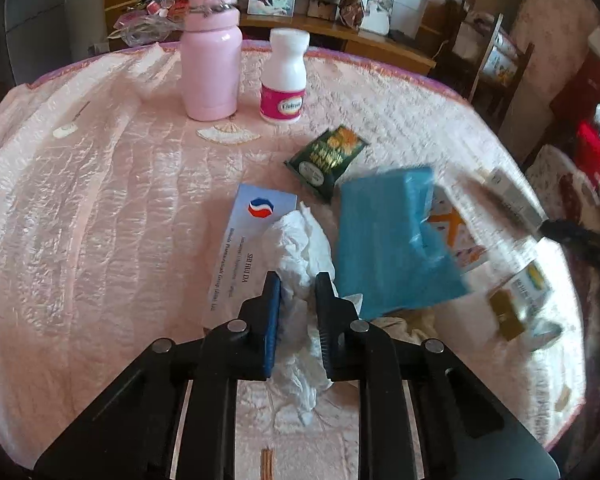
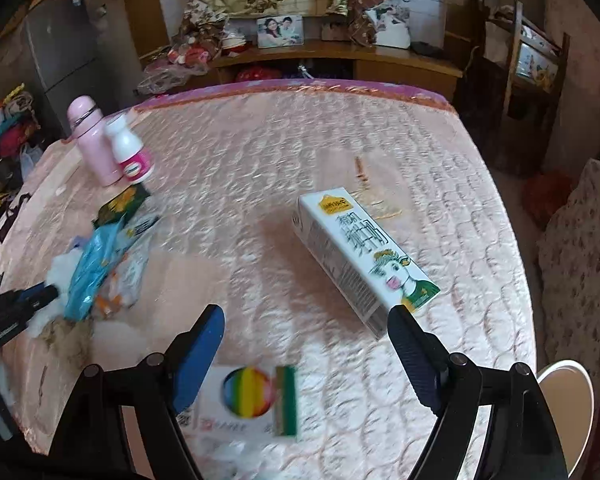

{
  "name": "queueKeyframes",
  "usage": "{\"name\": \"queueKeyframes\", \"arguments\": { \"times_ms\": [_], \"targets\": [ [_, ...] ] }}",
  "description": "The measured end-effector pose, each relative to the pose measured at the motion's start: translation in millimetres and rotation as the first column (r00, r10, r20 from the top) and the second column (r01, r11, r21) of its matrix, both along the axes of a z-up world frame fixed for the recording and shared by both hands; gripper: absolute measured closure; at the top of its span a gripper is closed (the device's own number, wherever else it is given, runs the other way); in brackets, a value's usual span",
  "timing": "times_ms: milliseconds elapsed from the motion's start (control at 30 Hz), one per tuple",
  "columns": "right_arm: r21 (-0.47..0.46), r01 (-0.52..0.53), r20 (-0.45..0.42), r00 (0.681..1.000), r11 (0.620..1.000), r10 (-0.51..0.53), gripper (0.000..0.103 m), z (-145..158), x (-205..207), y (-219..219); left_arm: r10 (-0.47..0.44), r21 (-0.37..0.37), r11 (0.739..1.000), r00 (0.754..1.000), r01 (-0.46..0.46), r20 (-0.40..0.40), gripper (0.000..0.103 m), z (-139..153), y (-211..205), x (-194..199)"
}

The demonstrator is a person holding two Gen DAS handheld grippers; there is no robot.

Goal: Collect trash
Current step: 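Grasp the white tissue with the left tool while the right tool grasps the milk carton, then carry the tissue and milk carton over the white bucket with both tools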

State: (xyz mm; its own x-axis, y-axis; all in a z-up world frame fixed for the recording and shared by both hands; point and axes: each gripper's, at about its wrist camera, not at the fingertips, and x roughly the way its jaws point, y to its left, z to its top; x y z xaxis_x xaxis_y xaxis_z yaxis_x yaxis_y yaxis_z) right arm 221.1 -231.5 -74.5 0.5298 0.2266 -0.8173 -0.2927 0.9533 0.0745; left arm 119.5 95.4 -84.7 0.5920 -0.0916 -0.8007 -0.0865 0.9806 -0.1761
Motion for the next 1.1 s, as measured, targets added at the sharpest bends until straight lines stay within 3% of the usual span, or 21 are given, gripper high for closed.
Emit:
{"name": "queueKeyframes", "arguments": {
  "times_ms": [233, 500, 533, 600, 700, 1100],
  "targets": [
    [-0.067, -0.006, 0.047, 0.999, 0.998, 0.009, 0.021, -6.5, 26.2, -11.6, -0.011, -0.031, 0.999, 0.996, 0.014, 0.089, 0.088, 43.2, 4.8, -11.4],
    [-0.095, -0.078, -0.054, 0.996, 0.992, 0.073, 0.019, -38.8, 70.7, -6.7, -0.052, -0.077, 0.995, 0.992, 0.060, 0.112, 0.088, 65.0, -4.4, -16.9],
    [-0.095, -0.080, -0.061, 0.995, 0.992, 0.074, 0.022, -43.0, 73.8, -6.1, -0.057, -0.073, 0.995, 0.992, 0.065, 0.115, 0.088, 65.8, -8.0, -17.4],
    [-0.080, -0.082, -0.060, 0.995, 0.993, 0.078, 0.043, -47.8, 72.7, -6.6, -0.066, -0.073, 0.995, 0.991, 0.075, 0.115, 0.088, 65.6, -16.2, -18.0],
    [-0.046, -0.072, -0.036, 0.997, 0.996, 0.070, 0.049, -43.0, 62.9, -10.3, -0.088, -0.072, 0.993, 0.989, 0.097, 0.120, 0.088, 66.3, -32.1, -19.9],
    [0.061, 0.028, 0.050, 0.998, 0.998, -0.031, 0.049, 6.7, -36.4, -55.0, -0.189, -0.031, 0.980, 0.972, 0.195, 0.138, 0.088, 65.0, -121.6, -30.3]
  ]
}}
